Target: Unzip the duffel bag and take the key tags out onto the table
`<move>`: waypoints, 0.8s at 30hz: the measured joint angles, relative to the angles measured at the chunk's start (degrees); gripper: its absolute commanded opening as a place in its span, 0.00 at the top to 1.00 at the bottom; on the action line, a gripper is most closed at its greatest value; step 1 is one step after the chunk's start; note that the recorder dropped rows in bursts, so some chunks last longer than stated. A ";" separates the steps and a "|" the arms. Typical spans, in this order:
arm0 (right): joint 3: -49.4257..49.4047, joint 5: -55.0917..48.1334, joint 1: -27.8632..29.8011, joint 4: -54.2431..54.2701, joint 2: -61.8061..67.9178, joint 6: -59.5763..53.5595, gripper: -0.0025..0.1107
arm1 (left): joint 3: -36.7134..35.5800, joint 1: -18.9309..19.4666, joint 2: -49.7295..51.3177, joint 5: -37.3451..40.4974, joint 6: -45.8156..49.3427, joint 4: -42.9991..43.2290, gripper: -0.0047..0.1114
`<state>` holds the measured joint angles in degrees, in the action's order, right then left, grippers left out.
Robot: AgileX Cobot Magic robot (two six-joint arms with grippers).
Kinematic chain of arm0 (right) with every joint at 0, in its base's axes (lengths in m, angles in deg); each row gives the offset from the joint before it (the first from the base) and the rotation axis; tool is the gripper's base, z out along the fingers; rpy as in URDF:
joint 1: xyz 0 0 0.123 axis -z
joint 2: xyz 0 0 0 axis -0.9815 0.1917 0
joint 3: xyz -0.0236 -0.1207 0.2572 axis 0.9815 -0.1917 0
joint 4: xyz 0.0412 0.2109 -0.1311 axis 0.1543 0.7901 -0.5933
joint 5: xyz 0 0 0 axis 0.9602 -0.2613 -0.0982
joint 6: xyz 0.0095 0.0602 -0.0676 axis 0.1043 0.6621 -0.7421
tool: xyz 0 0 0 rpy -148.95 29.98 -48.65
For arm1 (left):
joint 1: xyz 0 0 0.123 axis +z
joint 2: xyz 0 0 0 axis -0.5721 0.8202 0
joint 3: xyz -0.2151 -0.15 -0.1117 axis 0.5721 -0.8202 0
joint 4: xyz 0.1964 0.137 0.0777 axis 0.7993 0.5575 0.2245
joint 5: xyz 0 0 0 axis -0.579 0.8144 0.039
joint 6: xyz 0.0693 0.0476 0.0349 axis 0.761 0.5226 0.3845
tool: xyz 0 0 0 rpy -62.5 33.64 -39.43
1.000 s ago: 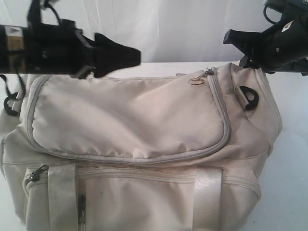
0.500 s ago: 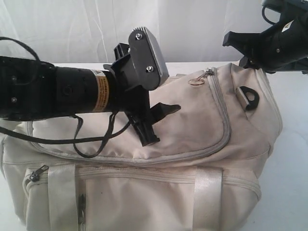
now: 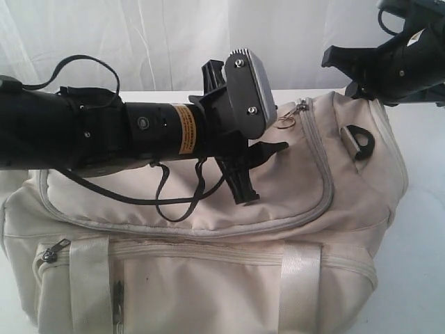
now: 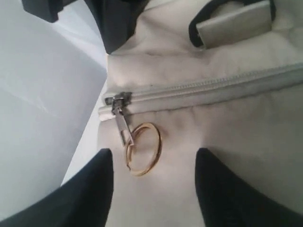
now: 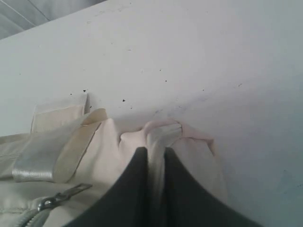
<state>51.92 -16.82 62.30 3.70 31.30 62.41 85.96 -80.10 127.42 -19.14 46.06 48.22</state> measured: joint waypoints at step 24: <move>0.00 0.00 0.00 0.69 0.00 -0.85 0.98 | 3.52 0.00 3.05 3.33 3.00 -0.95 0.73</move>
<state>51.92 -16.82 62.30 4.39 31.30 61.56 89.48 -80.10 130.47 -15.81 49.06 47.26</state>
